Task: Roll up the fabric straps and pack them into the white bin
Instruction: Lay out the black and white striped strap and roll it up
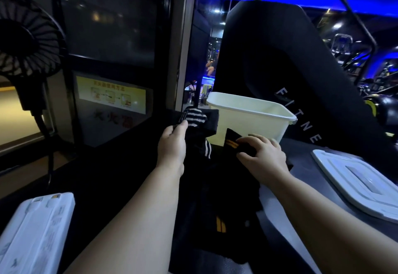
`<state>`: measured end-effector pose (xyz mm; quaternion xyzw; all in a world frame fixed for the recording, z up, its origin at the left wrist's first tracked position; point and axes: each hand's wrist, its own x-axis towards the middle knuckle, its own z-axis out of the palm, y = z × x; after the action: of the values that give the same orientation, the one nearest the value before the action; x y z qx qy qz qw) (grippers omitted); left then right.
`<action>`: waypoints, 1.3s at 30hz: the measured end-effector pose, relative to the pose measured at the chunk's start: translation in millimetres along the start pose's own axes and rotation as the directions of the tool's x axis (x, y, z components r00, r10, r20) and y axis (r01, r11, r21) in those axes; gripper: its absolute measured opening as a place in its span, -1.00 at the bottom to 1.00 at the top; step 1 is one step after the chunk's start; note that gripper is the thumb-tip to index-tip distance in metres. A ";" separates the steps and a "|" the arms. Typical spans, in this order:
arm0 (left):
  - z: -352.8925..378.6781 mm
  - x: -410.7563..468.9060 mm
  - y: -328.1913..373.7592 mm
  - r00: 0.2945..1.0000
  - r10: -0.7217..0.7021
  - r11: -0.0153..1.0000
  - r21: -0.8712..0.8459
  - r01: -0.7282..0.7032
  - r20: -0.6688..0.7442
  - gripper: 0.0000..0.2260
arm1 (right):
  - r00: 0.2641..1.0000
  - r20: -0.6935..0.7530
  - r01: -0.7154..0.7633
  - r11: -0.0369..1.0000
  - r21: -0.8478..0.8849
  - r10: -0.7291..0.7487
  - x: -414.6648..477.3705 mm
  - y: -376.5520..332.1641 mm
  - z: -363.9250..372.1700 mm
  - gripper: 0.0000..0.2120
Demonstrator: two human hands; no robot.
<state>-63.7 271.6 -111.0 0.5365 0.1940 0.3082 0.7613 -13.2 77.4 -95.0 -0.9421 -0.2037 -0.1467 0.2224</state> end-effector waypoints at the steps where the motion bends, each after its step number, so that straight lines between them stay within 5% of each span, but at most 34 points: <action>1: 2.7 -3.1 4.5 0.999 0.010 1.000 0.005 -0.010 0.032 -0.78 | 0.999 -0.010 0.035 0.999 0.012 -0.035 0.5 -0.1 -4.2 -0.59; 4: 10.2 -11.2 15.5 0.990 0.028 0.999 0.019 -0.031 0.136 -0.78 | 0.993 -0.016 0.117 0.935 0.336 -0.119 -1.2 -7.7 -16.5 -0.35; 9: 18.0 -26.2 26.0 0.960 0.038 0.997 0.061 -0.057 0.276 -0.66 | 0.987 0.002 0.096 0.597 0.797 -0.162 -5.7 -19.9 -22.6 -0.17; 13: 20.7 -34.0 28.0 0.942 0.021 0.998 0.043 -0.038 0.335 -0.75 | 0.999 -0.037 0.041 0.488 0.872 -0.019 -10.8 -23.1 -26.8 0.02; 16: 24.3 -39.1 27.8 0.913 0.045 0.999 0.000 -0.049 0.406 -0.80 | 0.998 0.040 -0.020 0.409 0.912 -0.042 -15.1 -20.5 -27.3 0.12; 21: 37.9 -47.4 16.5 0.897 0.118 0.986 0.055 -0.156 0.427 -0.71 | 0.993 0.087 -0.074 0.159 0.985 -0.079 -24.0 -17.7 -22.5 0.02; 28: 41.8 -51.9 -3.4 0.830 0.165 0.866 0.324 -0.380 0.532 -0.72 | 0.977 0.056 -0.081 0.119 0.990 0.205 -36.9 4.7 -6.0 -0.39; 31: 40.8 -50.2 -7.3 0.837 0.245 0.756 0.443 -0.481 0.489 -0.50 | 0.972 0.047 -0.067 0.079 0.995 0.229 -38.4 7.1 -11.3 -0.49; 35: 35.9 -53.9 -7.5 0.836 0.052 0.763 0.518 -0.386 0.546 -0.17 | 0.980 0.026 -0.034 0.039 0.999 0.197 -37.5 16.0 -16.8 -0.37; 39: 37.4 -63.0 -2.2 0.795 0.049 0.716 0.533 -0.450 0.605 -0.04 | 0.995 0.041 -0.038 -0.031 0.999 0.090 -39.6 23.5 -24.6 -0.55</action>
<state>-86.0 202.2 -102.2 0.8541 -0.0161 0.1574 0.4954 -41.9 33.8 -96.8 -0.5027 -0.1993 0.0371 0.8403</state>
